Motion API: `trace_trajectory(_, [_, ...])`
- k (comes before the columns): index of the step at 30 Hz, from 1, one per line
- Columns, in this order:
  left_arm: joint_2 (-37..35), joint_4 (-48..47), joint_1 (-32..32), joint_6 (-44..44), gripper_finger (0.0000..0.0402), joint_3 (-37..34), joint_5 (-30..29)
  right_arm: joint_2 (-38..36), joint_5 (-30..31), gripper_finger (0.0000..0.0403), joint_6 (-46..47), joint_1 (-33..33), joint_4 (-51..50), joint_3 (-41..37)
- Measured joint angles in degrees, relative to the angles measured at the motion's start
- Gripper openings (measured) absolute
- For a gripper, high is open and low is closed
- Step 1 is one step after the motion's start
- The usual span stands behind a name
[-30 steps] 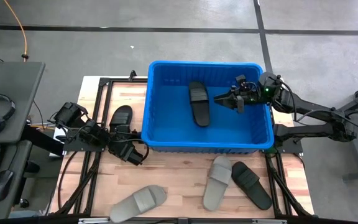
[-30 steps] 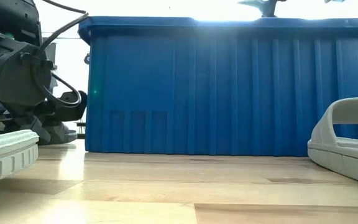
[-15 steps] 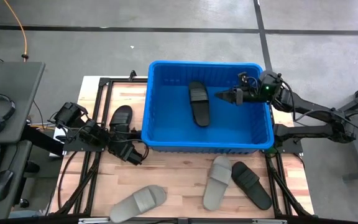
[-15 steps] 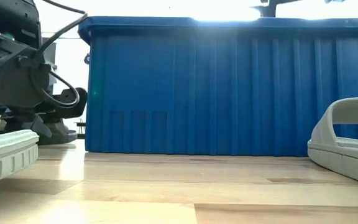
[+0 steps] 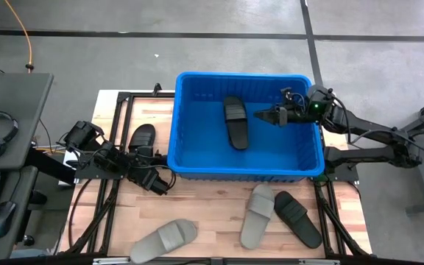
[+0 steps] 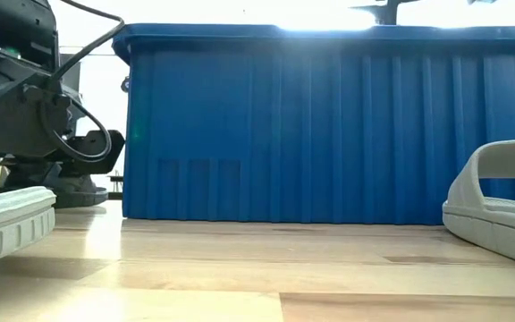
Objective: Pick and place slides into bin
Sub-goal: Put the black slides into the blue bin
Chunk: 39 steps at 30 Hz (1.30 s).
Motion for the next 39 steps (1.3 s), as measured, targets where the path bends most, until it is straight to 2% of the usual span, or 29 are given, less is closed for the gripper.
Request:
trace_trajectory(5, [0.0, 0.0, 0.0, 0.0, 0.0115, 0.0, -0.6, 0.0, 1.5, 0.0179, -0.5, 1.1, 0.0, 0.0])
trace_trajectory(15, [0.0, 0.1, 0.0, 0.0, 0.0043, 0.0, -2.5, 0.0, 1.5, 0.0179, -1.1, 1.6, -0.7, 0.0])
trace_trajectory(23, [0.0, 0.3, 0.0, -0.3, 0.0006, 0.0, -2.5, 0.0, 1.5, 0.0179, -1.5, 1.6, -0.9, 0.0])
trace_trajectory(39, [0.0, 0.8, 0.0, -0.6, 0.0009, 0.1, -2.2, 0.0, 1.4, 0.0179, -2.0, 1.6, -2.2, 0.0])
